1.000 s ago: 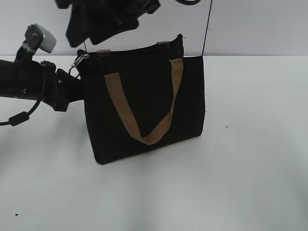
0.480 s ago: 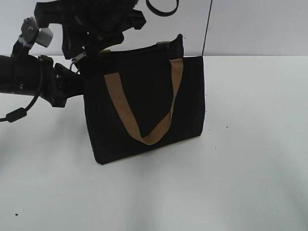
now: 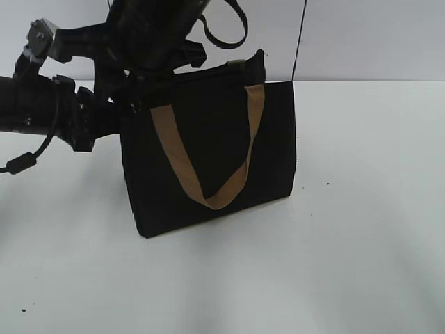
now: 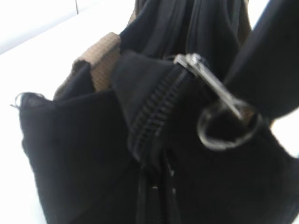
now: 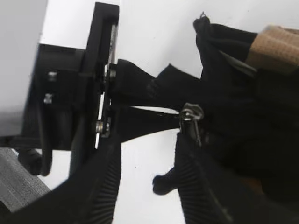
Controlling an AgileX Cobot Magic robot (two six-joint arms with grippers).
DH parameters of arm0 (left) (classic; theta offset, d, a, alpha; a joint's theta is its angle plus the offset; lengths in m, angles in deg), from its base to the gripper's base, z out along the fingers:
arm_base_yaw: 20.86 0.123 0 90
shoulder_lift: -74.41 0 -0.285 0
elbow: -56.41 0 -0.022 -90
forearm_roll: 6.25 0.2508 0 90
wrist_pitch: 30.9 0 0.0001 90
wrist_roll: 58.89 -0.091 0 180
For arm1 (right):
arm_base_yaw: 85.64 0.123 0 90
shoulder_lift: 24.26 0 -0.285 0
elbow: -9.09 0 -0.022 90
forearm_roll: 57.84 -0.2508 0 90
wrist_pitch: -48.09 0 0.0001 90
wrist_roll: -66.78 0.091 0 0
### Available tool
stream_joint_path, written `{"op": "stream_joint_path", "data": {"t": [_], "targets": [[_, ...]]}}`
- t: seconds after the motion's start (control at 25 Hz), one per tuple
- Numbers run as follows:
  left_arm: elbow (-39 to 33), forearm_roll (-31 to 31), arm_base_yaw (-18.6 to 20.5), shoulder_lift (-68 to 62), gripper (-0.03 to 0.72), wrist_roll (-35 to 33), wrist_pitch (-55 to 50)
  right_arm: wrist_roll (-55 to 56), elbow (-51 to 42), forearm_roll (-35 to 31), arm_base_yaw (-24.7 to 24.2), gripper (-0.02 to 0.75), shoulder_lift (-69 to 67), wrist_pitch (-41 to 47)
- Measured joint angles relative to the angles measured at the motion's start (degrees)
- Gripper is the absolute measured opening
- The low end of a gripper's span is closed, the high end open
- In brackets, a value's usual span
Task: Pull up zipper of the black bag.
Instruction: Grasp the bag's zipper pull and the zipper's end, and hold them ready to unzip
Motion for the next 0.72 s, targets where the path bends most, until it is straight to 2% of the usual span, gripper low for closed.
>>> {"op": "stream_joint_path", "data": {"t": [0.32,0.72], "targets": [[0.0,0.0,0.0,0.0,0.031,0.0,-1.0,0.2,0.0,1.2,0.0,0.294,-1.1,-1.8],[0.0,0.0,0.0,0.0,0.031,0.1,-1.3,3.3,0.0,9.0,0.0,0.294,-1.1,0.4]]}}
